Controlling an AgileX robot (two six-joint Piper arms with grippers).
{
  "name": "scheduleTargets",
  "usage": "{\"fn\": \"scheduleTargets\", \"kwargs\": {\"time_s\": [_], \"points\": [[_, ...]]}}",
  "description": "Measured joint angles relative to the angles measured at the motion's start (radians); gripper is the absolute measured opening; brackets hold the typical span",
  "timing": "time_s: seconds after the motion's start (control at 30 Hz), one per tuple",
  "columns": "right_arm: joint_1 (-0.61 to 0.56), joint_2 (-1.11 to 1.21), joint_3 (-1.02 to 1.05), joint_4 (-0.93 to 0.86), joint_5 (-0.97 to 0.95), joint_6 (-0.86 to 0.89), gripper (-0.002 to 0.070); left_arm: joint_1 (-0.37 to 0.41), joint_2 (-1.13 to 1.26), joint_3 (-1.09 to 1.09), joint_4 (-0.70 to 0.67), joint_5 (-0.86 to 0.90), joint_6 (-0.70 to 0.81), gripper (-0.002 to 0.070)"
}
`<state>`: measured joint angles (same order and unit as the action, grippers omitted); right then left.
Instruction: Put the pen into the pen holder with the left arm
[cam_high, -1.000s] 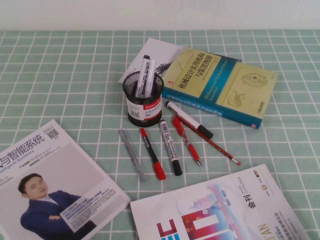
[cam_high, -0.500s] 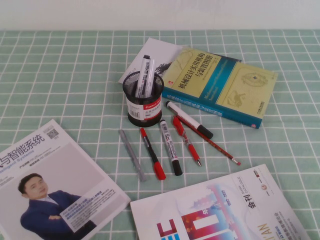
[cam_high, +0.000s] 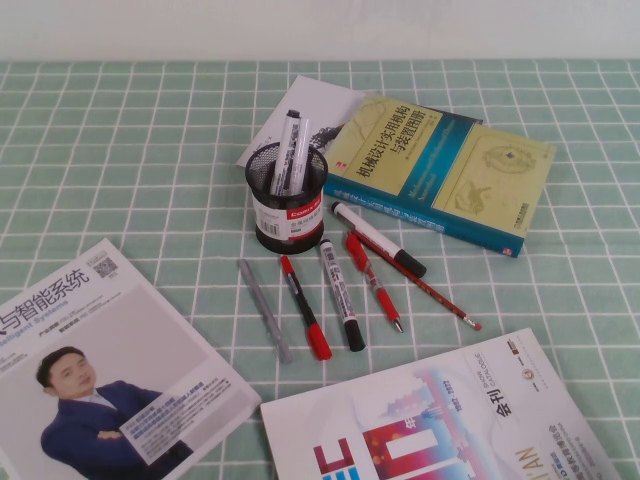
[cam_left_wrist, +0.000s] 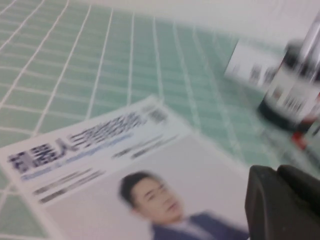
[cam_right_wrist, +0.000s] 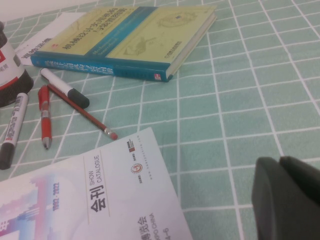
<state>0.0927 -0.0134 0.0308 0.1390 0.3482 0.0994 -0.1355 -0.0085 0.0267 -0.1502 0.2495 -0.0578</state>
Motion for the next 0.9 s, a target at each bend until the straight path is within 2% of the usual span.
{"fn": "scheduleTargets", "kwargs": {"time_s": [0.13, 0.4, 0.53, 0.73, 0.9], "points": [[0.000, 0.000, 0.000, 0.000, 0.000, 0.000, -0.0020, 0.000, 0.000, 0.000, -0.151, -0.081, -0.037, -0.0003], [0.000, 0.000, 0.000, 0.000, 0.000, 0.000, -0.0020, 0.000, 0.000, -0.003, -0.222, -0.147, -0.068, -0.0003], [0.000, 0.000, 0.000, 0.000, 0.000, 0.000, -0.0020, 0.000, 0.078, -0.137, -0.237, -0.019, -0.078, -0.0003], [0.000, 0.000, 0.000, 0.000, 0.000, 0.000, -0.0018, 0.000, 0.405, -0.463, -0.237, 0.280, -0.064, -0.0003], [0.000, 0.000, 0.000, 0.001, 0.000, 0.000, -0.0019, 0.000, 0.691, -0.673, -0.253, 0.492, 0.088, -0.0003]]}}
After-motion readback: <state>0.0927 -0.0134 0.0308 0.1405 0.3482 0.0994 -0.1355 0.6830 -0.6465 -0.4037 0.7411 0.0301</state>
